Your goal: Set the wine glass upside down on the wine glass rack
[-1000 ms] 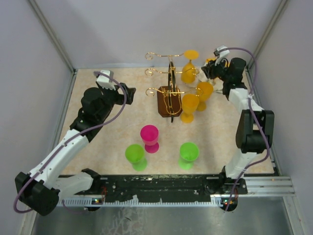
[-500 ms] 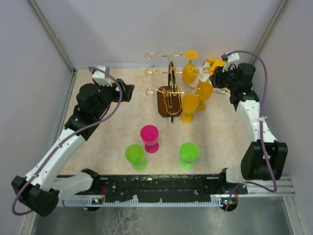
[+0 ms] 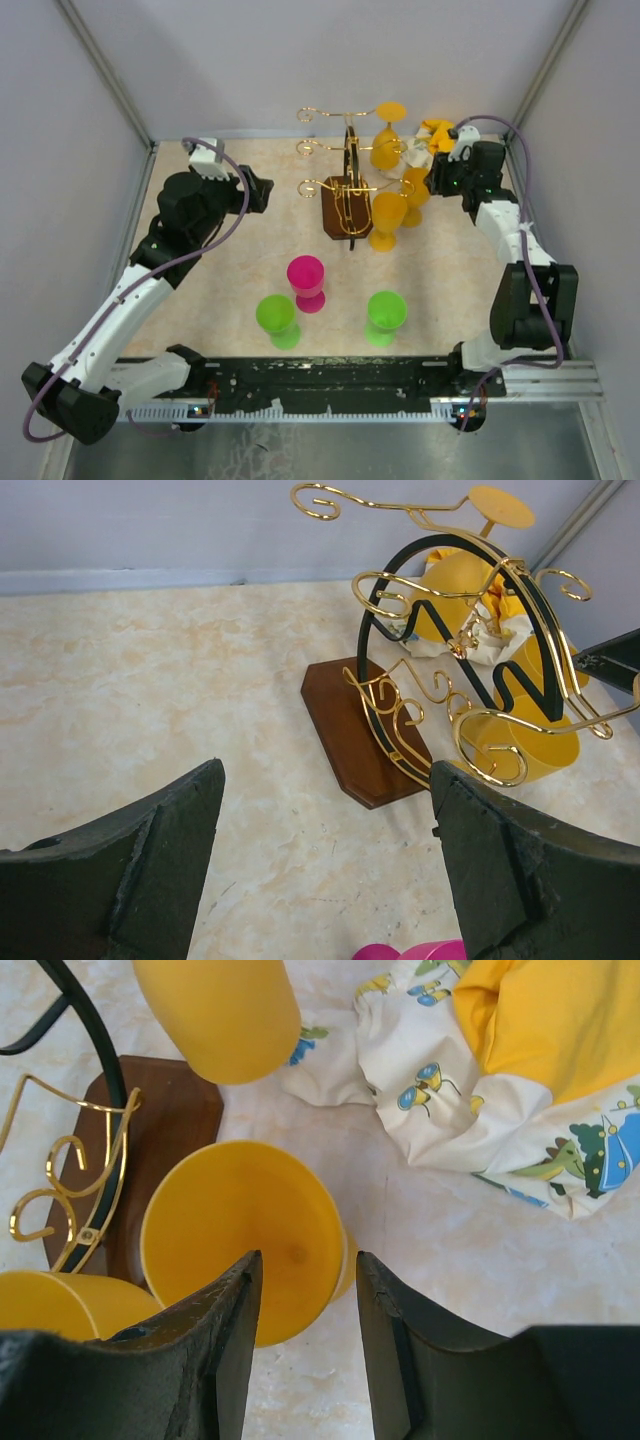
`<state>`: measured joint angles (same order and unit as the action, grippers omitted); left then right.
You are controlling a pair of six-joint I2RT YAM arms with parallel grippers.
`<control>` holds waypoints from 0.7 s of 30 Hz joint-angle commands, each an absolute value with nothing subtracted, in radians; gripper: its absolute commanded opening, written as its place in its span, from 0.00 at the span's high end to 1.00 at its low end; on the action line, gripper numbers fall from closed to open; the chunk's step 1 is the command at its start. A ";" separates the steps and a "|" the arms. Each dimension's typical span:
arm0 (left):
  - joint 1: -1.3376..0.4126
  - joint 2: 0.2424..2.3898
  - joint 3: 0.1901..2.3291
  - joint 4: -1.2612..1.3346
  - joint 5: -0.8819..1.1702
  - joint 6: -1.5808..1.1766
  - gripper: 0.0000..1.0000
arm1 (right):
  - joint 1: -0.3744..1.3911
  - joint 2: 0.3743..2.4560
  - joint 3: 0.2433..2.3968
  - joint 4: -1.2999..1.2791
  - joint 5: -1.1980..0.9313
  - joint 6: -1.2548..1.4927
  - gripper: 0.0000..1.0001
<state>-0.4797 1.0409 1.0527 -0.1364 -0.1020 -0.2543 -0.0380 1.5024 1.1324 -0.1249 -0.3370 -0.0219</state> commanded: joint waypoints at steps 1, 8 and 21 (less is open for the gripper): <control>-0.473 1.030 1.093 -0.157 -0.113 -0.260 0.11 | -0.041 1.514 1.183 -0.124 -0.277 -0.020 0.57; -0.473 1.035 1.092 -0.157 -0.105 -0.262 0.11 | -0.040 1.530 1.175 -0.116 -0.269 -0.033 0.64; -0.473 1.109 1.223 -0.265 -0.058 -0.301 0.09 | -0.033 1.515 1.204 -0.153 -0.181 -0.029 1.00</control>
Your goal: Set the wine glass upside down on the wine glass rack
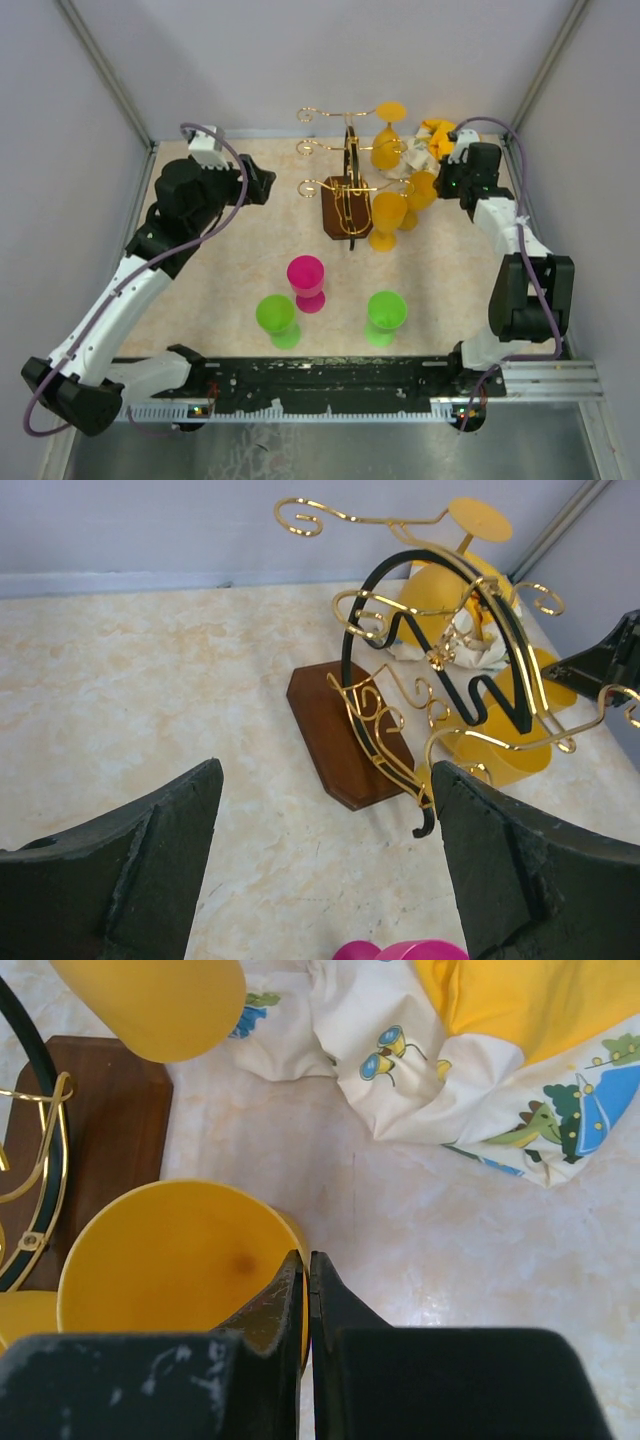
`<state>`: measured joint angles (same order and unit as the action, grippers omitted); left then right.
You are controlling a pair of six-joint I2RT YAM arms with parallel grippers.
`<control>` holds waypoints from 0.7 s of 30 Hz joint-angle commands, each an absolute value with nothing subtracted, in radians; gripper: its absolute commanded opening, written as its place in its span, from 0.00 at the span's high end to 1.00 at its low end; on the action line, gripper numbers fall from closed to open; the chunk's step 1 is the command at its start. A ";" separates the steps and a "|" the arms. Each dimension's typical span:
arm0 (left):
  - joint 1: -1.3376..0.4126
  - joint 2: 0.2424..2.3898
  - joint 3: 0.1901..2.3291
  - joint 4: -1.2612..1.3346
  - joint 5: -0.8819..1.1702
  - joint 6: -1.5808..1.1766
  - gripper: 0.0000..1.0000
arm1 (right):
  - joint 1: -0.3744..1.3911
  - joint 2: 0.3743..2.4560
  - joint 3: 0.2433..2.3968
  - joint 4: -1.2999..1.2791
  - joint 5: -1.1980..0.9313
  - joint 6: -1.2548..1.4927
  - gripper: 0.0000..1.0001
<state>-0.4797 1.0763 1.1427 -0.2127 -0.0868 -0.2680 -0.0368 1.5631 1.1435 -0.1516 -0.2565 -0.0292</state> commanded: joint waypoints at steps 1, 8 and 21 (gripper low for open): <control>-0.473 1.127 1.247 -0.282 -0.056 -0.312 0.09 | -0.035 1.494 1.207 -0.155 -0.150 -0.031 1.00; -0.473 1.230 1.408 -0.365 0.008 -0.511 0.07 | -0.001 1.303 1.227 -0.089 0.039 -0.126 1.00; -0.443 1.215 1.477 -0.307 0.092 -0.957 0.06 | 0.305 1.029 1.078 0.416 0.234 -0.451 1.00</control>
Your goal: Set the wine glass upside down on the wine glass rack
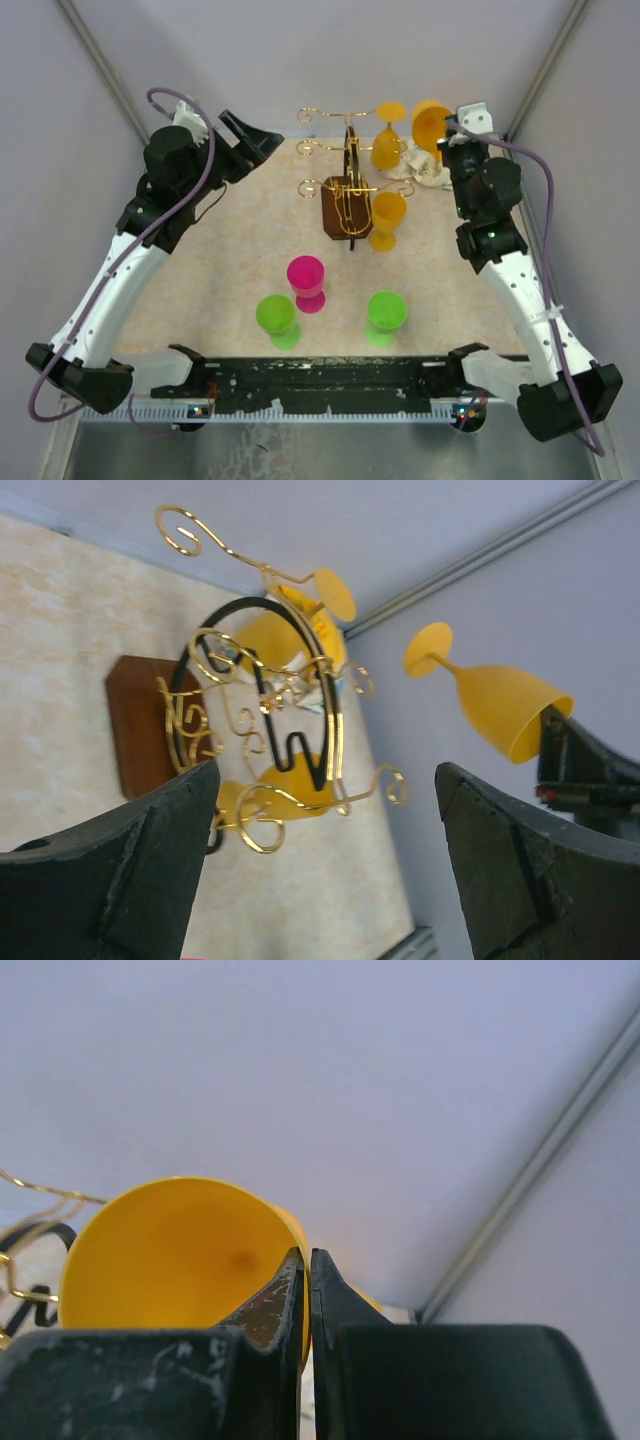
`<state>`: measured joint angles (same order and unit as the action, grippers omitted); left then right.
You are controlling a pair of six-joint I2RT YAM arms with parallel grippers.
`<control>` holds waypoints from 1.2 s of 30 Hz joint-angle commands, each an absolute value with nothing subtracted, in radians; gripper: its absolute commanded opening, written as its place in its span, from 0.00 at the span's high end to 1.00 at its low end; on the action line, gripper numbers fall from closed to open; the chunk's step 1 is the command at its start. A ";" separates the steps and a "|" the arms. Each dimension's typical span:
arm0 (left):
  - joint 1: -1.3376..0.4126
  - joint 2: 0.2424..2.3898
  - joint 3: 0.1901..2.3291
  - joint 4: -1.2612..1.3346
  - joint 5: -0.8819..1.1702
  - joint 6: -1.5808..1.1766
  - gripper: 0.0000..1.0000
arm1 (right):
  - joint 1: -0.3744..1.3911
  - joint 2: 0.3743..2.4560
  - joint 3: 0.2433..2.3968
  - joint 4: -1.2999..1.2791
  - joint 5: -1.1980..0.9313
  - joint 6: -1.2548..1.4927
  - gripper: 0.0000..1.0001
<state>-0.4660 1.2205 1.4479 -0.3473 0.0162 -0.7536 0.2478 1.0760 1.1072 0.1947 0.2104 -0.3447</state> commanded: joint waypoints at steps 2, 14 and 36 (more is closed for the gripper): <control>-0.430 1.224 1.461 -0.274 0.156 -1.051 0.10 | 0.368 1.009 1.053 0.495 0.220 -0.489 1.00; -0.426 1.101 1.162 0.040 0.127 -1.422 0.25 | 0.760 1.055 0.894 0.940 0.206 -0.688 1.00; -0.426 1.029 1.019 0.124 0.017 -1.571 0.40 | 1.105 1.337 0.862 1.343 0.298 -0.912 1.00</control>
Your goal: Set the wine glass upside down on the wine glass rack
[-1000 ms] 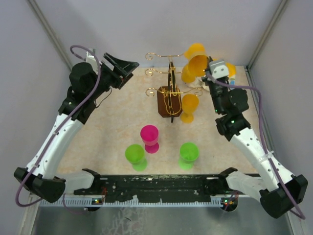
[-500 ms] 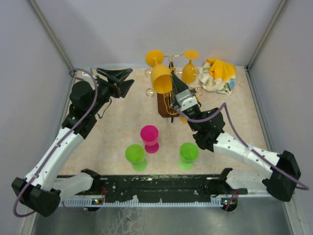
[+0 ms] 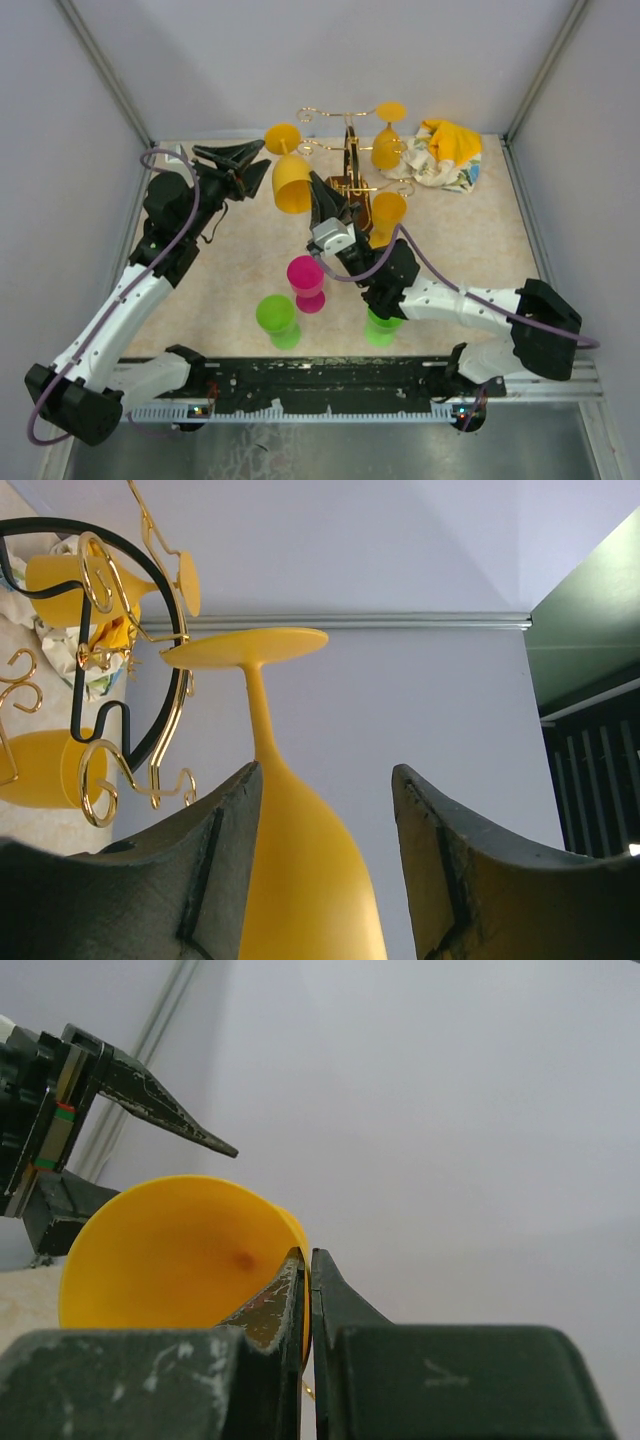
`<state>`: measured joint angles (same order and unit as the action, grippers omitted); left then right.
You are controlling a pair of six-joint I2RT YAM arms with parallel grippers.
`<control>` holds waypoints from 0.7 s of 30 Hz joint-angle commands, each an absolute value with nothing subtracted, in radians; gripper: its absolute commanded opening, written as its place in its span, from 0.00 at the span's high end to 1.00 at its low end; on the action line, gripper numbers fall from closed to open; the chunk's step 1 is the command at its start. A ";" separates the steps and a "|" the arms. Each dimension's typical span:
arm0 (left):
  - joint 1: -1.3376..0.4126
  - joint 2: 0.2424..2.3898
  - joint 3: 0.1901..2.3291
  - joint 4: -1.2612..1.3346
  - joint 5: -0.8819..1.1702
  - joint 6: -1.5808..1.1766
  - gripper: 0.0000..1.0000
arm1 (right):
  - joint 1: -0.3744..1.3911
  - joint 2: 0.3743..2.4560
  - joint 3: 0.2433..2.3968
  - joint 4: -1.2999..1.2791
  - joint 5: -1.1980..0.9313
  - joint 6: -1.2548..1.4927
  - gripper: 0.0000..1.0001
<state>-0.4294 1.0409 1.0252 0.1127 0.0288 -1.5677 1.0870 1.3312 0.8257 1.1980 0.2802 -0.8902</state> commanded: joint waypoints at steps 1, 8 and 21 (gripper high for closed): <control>-0.426 1.031 1.017 0.123 0.021 -1.568 0.40 | 1.107 1.338 0.861 1.341 0.294 -0.909 1.00; -0.426 1.051 1.011 0.110 0.066 -1.552 0.42 | 1.112 1.347 0.866 1.345 0.272 -0.902 1.00; -0.426 1.069 1.008 0.136 0.124 -1.559 0.49 | 1.118 1.402 0.916 1.293 0.217 -0.849 1.00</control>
